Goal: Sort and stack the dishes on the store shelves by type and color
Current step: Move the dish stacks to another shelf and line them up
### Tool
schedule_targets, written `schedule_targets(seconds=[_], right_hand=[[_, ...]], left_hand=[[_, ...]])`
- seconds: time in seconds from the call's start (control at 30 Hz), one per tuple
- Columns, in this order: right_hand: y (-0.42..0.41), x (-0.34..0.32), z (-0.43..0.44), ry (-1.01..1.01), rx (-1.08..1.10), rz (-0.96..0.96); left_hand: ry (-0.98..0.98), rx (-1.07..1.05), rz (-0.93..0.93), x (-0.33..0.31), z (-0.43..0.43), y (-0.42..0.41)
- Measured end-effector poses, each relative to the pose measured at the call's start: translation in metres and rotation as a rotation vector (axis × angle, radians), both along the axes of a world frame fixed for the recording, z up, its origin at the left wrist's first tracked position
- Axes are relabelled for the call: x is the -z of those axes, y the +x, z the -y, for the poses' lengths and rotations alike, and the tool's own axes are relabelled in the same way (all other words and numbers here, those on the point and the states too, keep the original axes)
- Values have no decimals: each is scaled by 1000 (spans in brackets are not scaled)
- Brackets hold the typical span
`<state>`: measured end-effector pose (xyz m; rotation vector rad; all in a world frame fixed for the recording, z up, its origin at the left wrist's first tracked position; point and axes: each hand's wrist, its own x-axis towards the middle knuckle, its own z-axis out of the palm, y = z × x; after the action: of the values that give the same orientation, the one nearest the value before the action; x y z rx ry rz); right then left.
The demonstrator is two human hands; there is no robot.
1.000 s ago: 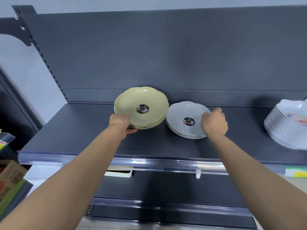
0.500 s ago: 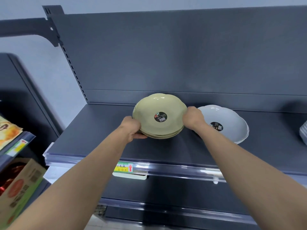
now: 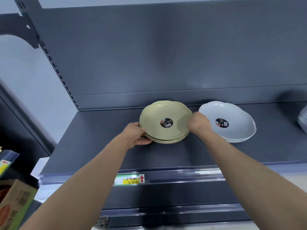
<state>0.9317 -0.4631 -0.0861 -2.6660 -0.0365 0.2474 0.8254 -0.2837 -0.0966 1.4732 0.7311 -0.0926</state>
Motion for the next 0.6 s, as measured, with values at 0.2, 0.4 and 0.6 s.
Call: schedule_targets(seconds=[0.2,0.4,0.6], right_hand=[[-4,6,-4,-43,17,-2],[-11,10,-5,-115,-45,0],[-17,11,-7,-74,-31,14]], left_hand=[[135,99,-68,1,-9,7],[358,139,-43,5,-11,17],[490,168,-43,5,-20,25]])
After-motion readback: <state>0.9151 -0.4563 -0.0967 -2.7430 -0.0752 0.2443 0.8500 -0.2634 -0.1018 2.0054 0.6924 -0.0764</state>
